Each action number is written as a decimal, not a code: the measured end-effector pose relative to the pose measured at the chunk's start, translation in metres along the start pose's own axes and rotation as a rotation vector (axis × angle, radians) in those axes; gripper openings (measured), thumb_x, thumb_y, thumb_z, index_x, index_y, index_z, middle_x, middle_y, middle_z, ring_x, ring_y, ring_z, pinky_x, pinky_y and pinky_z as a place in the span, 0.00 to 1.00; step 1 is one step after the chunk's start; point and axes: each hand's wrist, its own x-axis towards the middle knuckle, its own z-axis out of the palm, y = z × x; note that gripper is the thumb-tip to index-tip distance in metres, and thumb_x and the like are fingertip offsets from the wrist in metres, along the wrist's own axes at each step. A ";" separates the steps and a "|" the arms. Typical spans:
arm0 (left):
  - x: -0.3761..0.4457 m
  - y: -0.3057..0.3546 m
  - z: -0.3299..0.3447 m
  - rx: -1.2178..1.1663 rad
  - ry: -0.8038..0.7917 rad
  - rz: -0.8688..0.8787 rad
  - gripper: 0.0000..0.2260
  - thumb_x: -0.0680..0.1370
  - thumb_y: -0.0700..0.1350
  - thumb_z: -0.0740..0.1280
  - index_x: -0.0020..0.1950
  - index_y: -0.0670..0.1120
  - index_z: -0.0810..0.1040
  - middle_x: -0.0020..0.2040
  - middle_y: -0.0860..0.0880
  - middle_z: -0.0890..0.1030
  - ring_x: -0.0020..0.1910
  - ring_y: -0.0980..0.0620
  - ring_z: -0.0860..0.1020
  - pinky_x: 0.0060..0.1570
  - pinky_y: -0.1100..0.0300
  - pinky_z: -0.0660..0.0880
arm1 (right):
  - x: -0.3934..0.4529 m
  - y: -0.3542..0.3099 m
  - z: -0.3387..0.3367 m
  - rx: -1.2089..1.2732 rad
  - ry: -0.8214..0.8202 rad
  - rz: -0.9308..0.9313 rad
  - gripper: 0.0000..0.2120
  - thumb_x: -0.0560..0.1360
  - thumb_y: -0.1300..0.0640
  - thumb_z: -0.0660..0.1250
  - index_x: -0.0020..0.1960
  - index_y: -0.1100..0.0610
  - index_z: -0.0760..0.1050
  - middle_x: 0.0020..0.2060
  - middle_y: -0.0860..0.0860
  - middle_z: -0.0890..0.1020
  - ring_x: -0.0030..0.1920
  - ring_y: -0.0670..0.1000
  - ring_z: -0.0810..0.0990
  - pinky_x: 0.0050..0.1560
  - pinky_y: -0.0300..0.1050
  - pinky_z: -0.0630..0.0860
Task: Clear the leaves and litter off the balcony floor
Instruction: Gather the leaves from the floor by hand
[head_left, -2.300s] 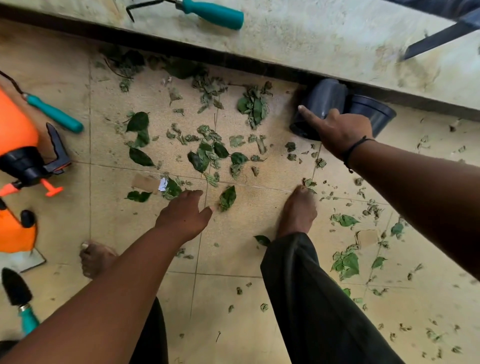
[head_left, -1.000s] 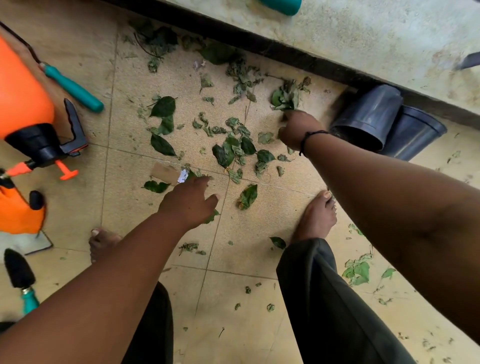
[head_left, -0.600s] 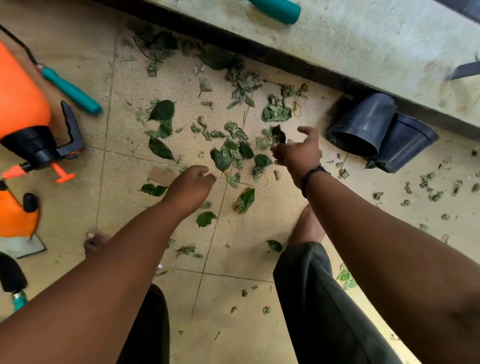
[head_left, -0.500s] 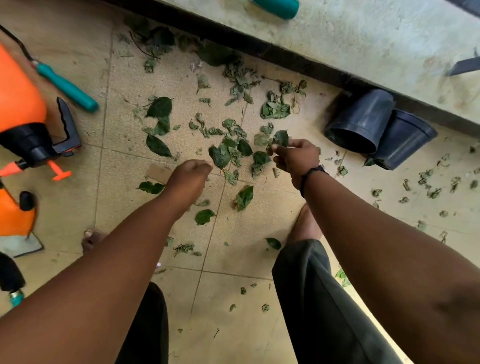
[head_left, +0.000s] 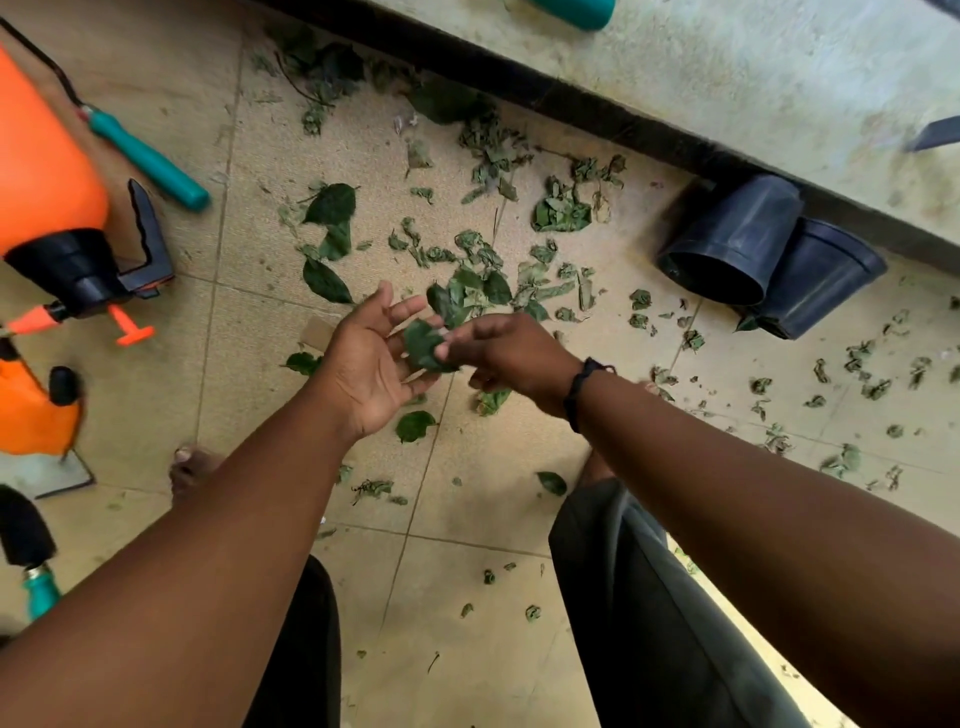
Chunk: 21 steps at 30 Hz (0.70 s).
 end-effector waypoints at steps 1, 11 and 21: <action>0.000 0.001 -0.003 -0.056 -0.034 0.001 0.18 0.80 0.60 0.59 0.55 0.49 0.80 0.57 0.45 0.83 0.57 0.46 0.81 0.61 0.48 0.72 | -0.003 -0.003 0.009 -0.006 -0.023 -0.046 0.04 0.75 0.56 0.72 0.46 0.56 0.81 0.38 0.50 0.83 0.33 0.46 0.76 0.34 0.39 0.75; -0.001 0.013 -0.027 -0.111 -0.113 -0.007 0.22 0.80 0.60 0.58 0.38 0.48 0.83 0.40 0.49 0.82 0.45 0.46 0.83 0.51 0.52 0.78 | 0.056 0.012 -0.028 -0.334 0.555 0.062 0.10 0.77 0.49 0.67 0.51 0.55 0.75 0.46 0.53 0.81 0.48 0.55 0.80 0.53 0.52 0.78; -0.003 0.035 -0.060 -0.044 0.106 0.078 0.18 0.81 0.58 0.58 0.44 0.47 0.79 0.36 0.50 0.81 0.40 0.48 0.80 0.50 0.55 0.74 | 0.106 0.011 -0.026 -0.681 0.514 0.157 0.12 0.77 0.51 0.67 0.51 0.61 0.77 0.49 0.60 0.81 0.48 0.59 0.78 0.44 0.48 0.74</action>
